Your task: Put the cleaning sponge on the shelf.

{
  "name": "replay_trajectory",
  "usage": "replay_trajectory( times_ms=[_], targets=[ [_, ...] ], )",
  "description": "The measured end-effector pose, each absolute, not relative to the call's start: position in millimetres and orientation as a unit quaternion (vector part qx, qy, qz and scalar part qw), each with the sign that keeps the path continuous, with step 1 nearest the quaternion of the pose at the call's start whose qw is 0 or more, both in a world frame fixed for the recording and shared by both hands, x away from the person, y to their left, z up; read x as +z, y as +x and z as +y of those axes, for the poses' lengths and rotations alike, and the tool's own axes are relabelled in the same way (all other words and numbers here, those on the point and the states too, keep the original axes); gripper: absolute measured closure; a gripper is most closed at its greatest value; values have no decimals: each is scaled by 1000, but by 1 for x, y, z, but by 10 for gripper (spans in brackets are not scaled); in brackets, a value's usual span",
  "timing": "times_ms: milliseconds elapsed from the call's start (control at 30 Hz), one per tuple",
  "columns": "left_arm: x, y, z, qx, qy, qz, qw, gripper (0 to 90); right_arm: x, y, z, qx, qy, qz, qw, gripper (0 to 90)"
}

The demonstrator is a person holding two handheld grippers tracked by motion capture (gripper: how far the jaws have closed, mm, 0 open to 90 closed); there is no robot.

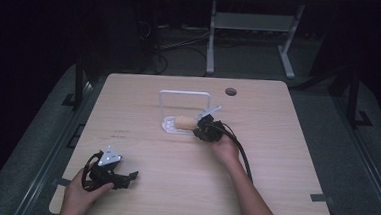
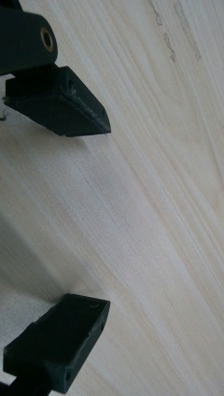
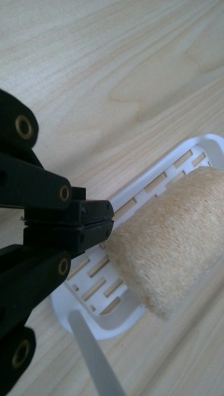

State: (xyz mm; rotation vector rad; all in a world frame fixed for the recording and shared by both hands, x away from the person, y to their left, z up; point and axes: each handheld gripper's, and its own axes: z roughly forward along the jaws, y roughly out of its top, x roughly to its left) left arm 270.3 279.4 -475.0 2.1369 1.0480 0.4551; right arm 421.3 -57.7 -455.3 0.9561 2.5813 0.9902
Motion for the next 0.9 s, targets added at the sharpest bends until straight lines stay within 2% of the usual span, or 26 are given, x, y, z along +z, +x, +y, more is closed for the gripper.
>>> replay_trajectory(
  times_ms=[467, 900],
  targets=[
    [-475, 270, 279, 176, 826, 405, 351, 127, -446, 404, -74, 341, 320, 878, 107, 800],
    [-475, 270, 279, 176, 826, 405, 351, 127, -440, 390, -91, 346, 324, 873, 113, 567]
  ],
)
